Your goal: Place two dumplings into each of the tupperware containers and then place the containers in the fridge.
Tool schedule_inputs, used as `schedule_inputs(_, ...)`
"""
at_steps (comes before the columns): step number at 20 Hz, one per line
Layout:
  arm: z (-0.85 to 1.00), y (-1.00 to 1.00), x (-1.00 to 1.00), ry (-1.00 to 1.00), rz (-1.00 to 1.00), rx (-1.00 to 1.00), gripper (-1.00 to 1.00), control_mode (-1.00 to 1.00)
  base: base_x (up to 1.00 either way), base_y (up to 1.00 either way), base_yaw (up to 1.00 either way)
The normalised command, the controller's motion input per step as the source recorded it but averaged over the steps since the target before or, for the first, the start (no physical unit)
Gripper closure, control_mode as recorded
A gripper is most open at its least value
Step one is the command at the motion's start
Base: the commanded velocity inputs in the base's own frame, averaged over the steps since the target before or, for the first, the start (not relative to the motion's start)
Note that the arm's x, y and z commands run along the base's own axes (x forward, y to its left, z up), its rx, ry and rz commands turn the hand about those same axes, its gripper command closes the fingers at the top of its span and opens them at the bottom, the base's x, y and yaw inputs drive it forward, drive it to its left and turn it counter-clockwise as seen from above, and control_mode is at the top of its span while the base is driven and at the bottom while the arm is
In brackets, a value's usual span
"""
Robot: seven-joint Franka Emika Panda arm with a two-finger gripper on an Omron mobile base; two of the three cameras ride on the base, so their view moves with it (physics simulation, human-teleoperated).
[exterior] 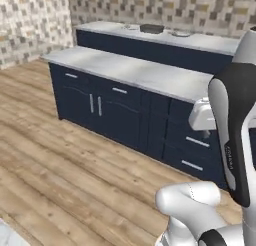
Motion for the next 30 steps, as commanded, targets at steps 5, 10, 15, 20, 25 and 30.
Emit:
schedule_inputs(5,0.0,0.0,0.0,0.0,0.0,0.0,-1.0,1.0,0.58,0.0,0.86)
schedule_inputs(10,0.0,0.0,0.0,0.0,0.0,0.0,-1.0,1.0,0.69,0.0,0.82)
schedule_inputs(15,0.0,0.0,0.0,0.0,0.0,0.0,-1.0,1.0,1.0,-0.56,0.29)
schedule_inputs(20,0.0,0.0,0.0,0.0,0.0,0.0,-1.0,1.0,1.0,-0.55,0.19)
schedule_inputs(25,0.0,0.0,0.0,0.0,0.0,0.0,-1.0,1.0,1.0,0.04,0.22)
schedule_inputs(30,0.0,0.0,0.0,0.0,0.0,0.0,-1.0,1.0,1.0,0.11,0.07)
